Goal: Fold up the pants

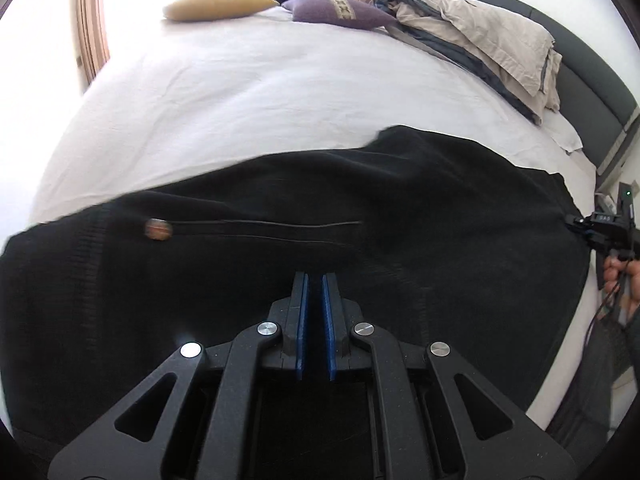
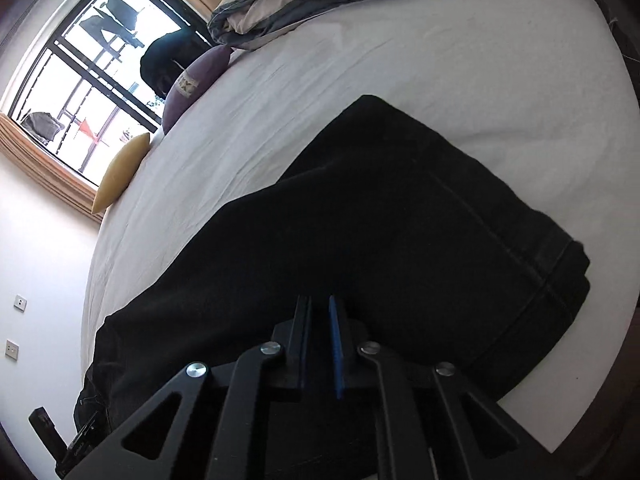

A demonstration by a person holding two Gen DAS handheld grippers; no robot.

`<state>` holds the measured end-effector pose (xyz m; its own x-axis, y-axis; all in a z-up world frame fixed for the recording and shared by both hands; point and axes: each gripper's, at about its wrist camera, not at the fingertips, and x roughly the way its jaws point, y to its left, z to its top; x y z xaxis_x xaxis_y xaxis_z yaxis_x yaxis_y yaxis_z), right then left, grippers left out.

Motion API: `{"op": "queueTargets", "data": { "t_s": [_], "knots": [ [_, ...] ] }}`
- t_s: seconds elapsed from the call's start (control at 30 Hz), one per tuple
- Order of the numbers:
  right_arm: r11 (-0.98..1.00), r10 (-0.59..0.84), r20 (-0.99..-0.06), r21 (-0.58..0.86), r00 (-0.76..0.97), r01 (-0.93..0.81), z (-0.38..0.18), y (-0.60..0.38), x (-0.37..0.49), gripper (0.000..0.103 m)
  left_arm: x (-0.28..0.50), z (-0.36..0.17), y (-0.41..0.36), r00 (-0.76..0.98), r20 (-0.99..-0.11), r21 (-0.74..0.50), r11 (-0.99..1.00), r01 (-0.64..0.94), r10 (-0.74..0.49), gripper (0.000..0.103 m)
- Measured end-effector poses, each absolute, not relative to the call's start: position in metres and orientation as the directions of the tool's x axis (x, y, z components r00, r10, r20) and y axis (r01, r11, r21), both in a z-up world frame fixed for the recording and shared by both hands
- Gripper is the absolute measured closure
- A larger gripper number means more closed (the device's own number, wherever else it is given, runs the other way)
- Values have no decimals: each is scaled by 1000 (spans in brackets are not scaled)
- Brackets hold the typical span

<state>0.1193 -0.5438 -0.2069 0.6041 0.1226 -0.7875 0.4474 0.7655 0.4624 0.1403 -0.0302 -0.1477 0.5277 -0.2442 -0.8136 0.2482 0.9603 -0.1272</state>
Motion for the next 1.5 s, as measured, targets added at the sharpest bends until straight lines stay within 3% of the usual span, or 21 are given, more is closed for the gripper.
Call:
{"op": "queueTargets", "data": {
  "t_s": [0.03,0.07,0.13,0.27,0.5,0.73,0.83,1.1,1.5],
  "knots": [
    [772,101,-797,440,596,458,-201,-544,115,88,142,-149,-13,524,-813,-139,959,247,-253,95],
    [777,94,-796,433,597,456,-194,-544,110,71,145,-150,2,501,-816,-182,951,250,-288,95],
    [783,76,-786,428,614,450,-181,-540,95,53,146,-144,16,498,-817,-182,950,255,-290,95],
    [732,48,-774,457,632,504,-167,-538,53,48,141,-127,19,541,-823,-79,978,193,-173,95],
    [523,88,-740,604,667,601,-189,-559,14,46,155,-108,-38,553,-793,-164,963,213,-257,95],
    [344,127,-675,717,726,607,-229,-588,31,46,169,-131,-124,457,-837,-160,933,321,-300,95],
    [286,129,-636,759,761,585,-236,-596,33,44,172,-154,-148,395,-881,-118,931,347,-259,95],
    [162,138,-501,862,854,480,-251,-615,31,43,178,-173,-132,386,-853,-244,923,296,-350,95],
    [141,148,-450,891,881,431,-253,-624,69,46,176,-176,-139,397,-858,-216,930,297,-326,95]
  ]
}}
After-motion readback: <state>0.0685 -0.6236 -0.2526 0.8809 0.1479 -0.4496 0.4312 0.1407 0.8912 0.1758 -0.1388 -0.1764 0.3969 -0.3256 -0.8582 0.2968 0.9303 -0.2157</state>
